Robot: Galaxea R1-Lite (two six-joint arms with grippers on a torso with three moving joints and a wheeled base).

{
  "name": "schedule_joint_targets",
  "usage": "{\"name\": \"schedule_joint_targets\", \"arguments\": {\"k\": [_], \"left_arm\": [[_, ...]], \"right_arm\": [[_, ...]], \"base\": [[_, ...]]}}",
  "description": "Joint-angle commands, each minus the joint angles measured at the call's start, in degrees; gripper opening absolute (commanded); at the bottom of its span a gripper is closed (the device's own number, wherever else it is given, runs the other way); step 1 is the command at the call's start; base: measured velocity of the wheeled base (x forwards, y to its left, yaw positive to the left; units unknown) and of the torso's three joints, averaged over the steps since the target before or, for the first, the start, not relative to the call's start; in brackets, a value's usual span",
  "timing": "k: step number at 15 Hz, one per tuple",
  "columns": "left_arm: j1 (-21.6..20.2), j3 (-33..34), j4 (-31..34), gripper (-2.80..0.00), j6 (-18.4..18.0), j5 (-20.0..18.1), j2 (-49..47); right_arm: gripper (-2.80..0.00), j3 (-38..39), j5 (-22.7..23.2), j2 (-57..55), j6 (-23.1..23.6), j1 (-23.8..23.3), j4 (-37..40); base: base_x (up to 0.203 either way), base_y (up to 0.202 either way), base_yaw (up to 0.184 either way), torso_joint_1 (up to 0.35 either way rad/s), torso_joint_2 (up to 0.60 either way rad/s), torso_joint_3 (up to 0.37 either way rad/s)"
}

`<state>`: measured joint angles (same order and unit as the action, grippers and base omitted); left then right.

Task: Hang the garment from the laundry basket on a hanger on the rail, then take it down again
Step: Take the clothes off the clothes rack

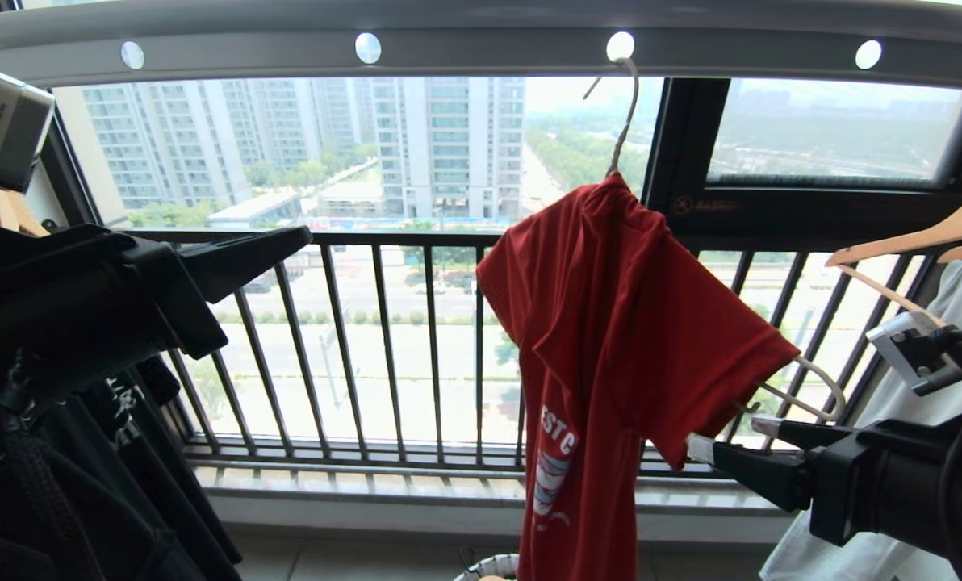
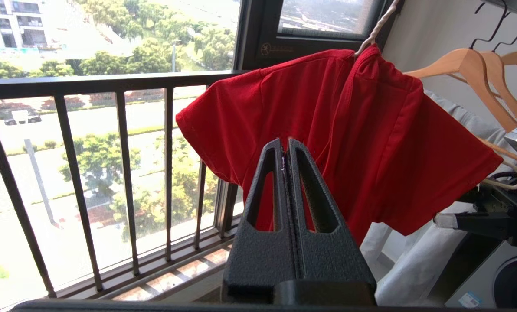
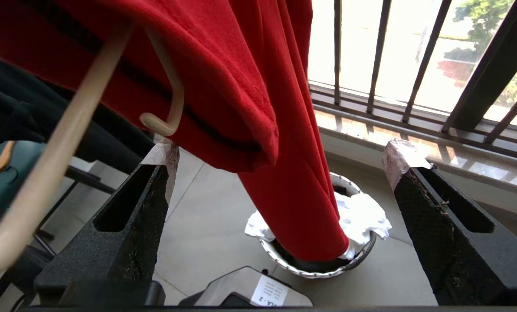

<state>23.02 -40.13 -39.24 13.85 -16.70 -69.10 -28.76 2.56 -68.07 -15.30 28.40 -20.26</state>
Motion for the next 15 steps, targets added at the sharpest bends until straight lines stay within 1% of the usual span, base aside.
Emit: {"name": "schedule_joint_targets", "arguments": {"k": [1, 2, 5, 7, 9, 12, 13, 15], "left_arm": [[0.01, 0.14, -0.23, -2.8, -0.15, -0.09, -0.25], [0.01, 0.14, -0.23, -2.8, -0.14, -0.17, -0.34], [0.01, 0.14, -0.23, -2.8, -0.23, -0.17, -0.43], [0.01, 0.12, -0.23, -2.8, -0.37, -0.17, -1.11], [0.01, 0.14, -0.23, -2.8, -0.58, -0.09, -1.39], [0.01, 0.14, -0.23, -2.8, -0.67, -0.13, -1.63], [0.01, 0.14, -0.23, -2.8, -0.67, -0.09, -1.58], [0.01, 0.14, -0.23, -2.8, -0.67, -0.09, -1.57]], "right_arm": [[0.0, 1.63, 0.06, -1.39, 0.0, -2.8, -0.89], [0.0, 1.61, 0.07, -2.54, 0.17, -3.95, -1.77], [0.0, 1.74, 0.08, -6.41, 2.86, -6.34, -6.87], [0.0, 0.9, 0.1, -9.34, 4.14, -6.42, -9.32], [0.0, 0.28, 0.24, -11.0, 4.89, -6.36, -14.29], [0.0, -0.55, 0.46, -14.38, 5.63, -5.58, -16.3], [-2.8, -0.59, 0.38, -15.76, 5.64, -5.49, -18.35], [-2.8, 0.59, 0.34, -16.39, 5.71, -5.46, -20.43]], "base": [[0.0, 0.0, 0.0, 0.0, 0.0, 0.0], [0.0, 0.0, 0.0, 0.0, 0.0, 0.0], [0.0, 0.0, 0.0, 0.0, 0.0, 0.0], [0.0, 0.0, 0.0, 0.0, 0.0, 0.0], [0.0, 0.0, 0.0, 0.0, 0.0, 0.0], [0.0, 0.0, 0.0, 0.0, 0.0, 0.0], [0.0, 0.0, 0.0, 0.0, 0.0, 0.0], [0.0, 0.0, 0.0, 0.0, 0.0, 0.0]]}}
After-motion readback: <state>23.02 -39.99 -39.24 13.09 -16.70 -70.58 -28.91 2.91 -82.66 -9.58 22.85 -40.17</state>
